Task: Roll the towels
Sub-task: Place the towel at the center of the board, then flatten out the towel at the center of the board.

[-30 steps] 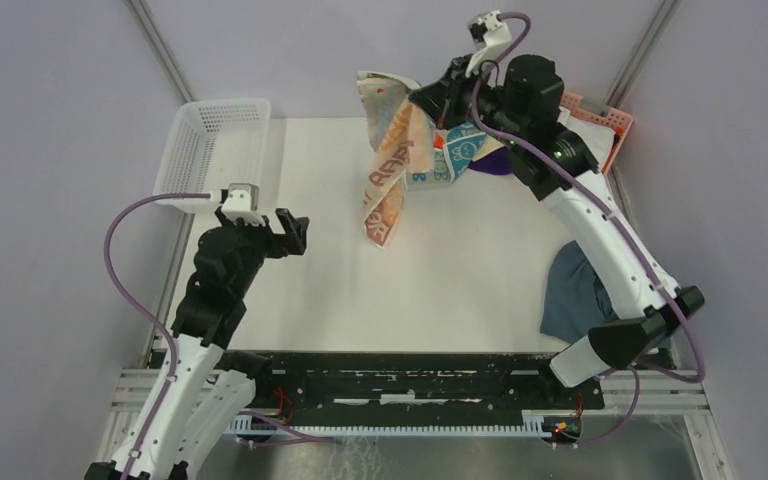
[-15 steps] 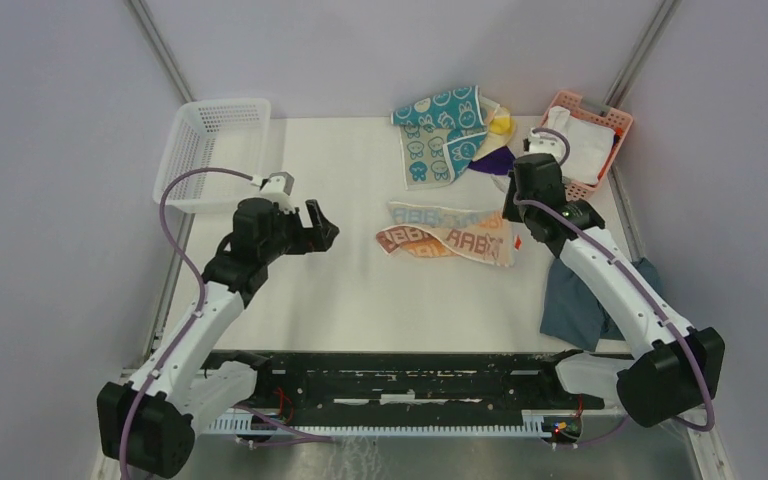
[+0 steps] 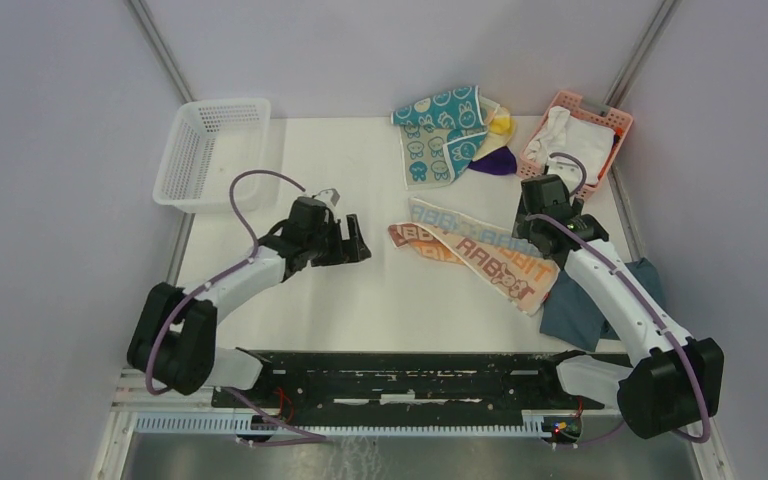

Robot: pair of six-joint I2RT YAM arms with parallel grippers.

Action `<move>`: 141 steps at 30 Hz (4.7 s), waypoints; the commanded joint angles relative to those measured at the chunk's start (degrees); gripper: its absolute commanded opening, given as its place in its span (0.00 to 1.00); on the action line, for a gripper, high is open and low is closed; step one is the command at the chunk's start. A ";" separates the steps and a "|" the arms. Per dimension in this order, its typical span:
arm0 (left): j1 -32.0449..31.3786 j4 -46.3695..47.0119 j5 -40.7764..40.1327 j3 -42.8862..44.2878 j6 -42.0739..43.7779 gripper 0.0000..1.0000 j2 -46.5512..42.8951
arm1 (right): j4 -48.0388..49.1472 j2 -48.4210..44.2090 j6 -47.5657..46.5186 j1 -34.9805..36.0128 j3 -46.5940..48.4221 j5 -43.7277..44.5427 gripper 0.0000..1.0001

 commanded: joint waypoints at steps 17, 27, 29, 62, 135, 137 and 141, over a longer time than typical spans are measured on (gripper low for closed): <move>-7.43 9.72 -1.11 18.26 -1.48 0.62 31.84 | 7.64 6.92 0.15 0.10 -6.22 -31.25 0.84; -8.19 11.55 -3.34 19.90 -2.80 0.40 38.39 | 10.60 11.32 0.78 0.31 -6.25 -35.42 0.84; -8.18 11.94 -4.15 19.60 -2.70 0.25 38.28 | 10.83 11.74 0.42 0.57 -6.25 -35.65 0.83; -12.22 -26.76 -39.72 16.71 23.06 0.27 -11.97 | 7.62 24.10 -2.44 6.39 0.35 -33.20 0.81; 8.19 -26.34 -12.22 16.83 12.12 0.73 10.40 | 0.82 31.20 -12.00 -2.80 21.03 -15.80 0.01; 8.91 -26.14 -11.85 19.86 13.09 0.73 13.08 | 1.20 31.11 -12.16 -2.76 20.91 -17.53 0.00; 8.92 -24.40 -9.48 24.31 13.55 0.70 19.53 | 1.49 31.24 -12.35 -2.69 20.84 -20.33 0.00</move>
